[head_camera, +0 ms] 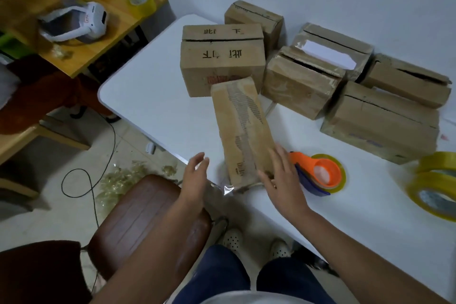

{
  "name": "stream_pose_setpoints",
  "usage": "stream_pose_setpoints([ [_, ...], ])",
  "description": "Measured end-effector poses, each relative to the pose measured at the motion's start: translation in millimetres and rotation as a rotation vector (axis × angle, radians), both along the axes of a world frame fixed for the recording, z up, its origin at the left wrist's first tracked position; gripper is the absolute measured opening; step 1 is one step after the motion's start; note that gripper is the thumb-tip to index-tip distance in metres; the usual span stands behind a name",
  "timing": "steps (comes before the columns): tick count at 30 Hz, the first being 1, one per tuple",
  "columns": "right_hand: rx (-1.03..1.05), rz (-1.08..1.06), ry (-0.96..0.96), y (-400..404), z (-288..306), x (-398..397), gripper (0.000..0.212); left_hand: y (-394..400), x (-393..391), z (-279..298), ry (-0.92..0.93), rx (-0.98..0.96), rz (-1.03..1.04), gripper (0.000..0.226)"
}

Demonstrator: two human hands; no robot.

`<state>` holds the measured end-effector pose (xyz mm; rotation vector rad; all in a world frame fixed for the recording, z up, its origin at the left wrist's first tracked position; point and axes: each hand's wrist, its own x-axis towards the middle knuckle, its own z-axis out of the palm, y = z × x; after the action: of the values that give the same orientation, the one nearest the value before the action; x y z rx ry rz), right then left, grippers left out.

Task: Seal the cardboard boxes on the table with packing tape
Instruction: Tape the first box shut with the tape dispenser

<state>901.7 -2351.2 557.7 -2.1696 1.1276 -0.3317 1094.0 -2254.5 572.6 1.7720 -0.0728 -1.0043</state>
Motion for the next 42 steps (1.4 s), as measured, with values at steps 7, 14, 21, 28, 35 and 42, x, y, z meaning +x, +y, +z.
stream_pose_setpoints([
  [7,-0.245,0.431,0.449,3,4,28,0.093,49,-25,-20,0.625,-0.076,-0.008,0.059],
  [14,-0.394,0.362,0.478,15,-3,31,0.081,71,-22,-27,0.408,-0.248,-0.018,0.034],
  [21,-0.44,0.267,0.471,22,-5,41,0.083,61,-25,-33,0.231,-0.203,0.066,0.009],
  [28,-0.436,0.389,0.511,3,-4,25,0.074,50,-26,-35,0.204,-0.167,0.087,0.009],
  [35,-0.387,0.393,0.489,2,-7,27,0.074,34,-26,-37,0.11,-0.136,0.111,0.005],
  [42,-0.422,0.432,0.454,-4,-5,22,0.075,-2,-47,-37,0.013,-0.139,0.12,0.005],
])
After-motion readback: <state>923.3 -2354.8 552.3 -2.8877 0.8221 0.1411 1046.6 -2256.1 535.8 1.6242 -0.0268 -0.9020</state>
